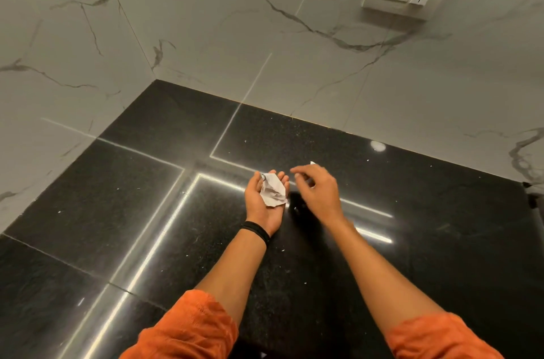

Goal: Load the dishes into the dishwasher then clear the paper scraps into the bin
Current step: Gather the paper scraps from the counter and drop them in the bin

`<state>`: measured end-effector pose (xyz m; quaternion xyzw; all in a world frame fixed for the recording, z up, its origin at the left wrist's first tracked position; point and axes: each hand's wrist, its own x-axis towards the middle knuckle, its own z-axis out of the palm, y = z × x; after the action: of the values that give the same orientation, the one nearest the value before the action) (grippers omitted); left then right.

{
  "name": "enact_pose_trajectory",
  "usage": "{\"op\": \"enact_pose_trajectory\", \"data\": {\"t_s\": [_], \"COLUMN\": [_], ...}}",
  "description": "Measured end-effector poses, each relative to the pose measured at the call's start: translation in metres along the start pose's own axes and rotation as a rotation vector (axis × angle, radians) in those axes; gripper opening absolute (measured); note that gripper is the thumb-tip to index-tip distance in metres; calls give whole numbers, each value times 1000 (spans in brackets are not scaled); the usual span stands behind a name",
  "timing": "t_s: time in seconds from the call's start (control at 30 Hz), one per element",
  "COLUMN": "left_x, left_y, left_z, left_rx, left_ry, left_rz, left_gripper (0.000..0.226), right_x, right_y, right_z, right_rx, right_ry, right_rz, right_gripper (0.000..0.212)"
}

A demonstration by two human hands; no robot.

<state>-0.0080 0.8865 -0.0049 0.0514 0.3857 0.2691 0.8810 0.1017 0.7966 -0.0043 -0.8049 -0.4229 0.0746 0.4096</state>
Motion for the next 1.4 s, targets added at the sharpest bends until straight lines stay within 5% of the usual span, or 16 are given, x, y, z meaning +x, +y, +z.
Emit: {"op": "enact_pose_trajectory", "data": {"t_s": [0.17,0.4,0.63,0.83,0.93,1.17,1.4], "left_x": [9,19,8,-19,-35,-58,-73], "left_y": [-2,1,-5,-18,-23,-36,-32], "left_z": [-2,-4,-5,-10,-12,-30,-46], "left_rx": [-11,21,63,144,86,43,57], "left_ry": [9,19,-6,-48,-65,-52,-23], "left_rz": [-20,-31,-26,-51,-35,-47,-28], "left_gripper": [43,47,58,45,40,41,43], "right_x": [30,37,10,-28,-43,-87,-106], "right_y": [45,52,3,-26,-12,46,51], "right_z": [-15,-11,-8,-16,-38,-73,-59], "right_rx": [-284,-349,89,150,348,-146,-262], "right_ry": [-109,-98,11,-233,-62,-122,-116], "right_rz": [123,77,179,99,203,350,237], "right_gripper": [30,21,11,17,14,10,8]}}
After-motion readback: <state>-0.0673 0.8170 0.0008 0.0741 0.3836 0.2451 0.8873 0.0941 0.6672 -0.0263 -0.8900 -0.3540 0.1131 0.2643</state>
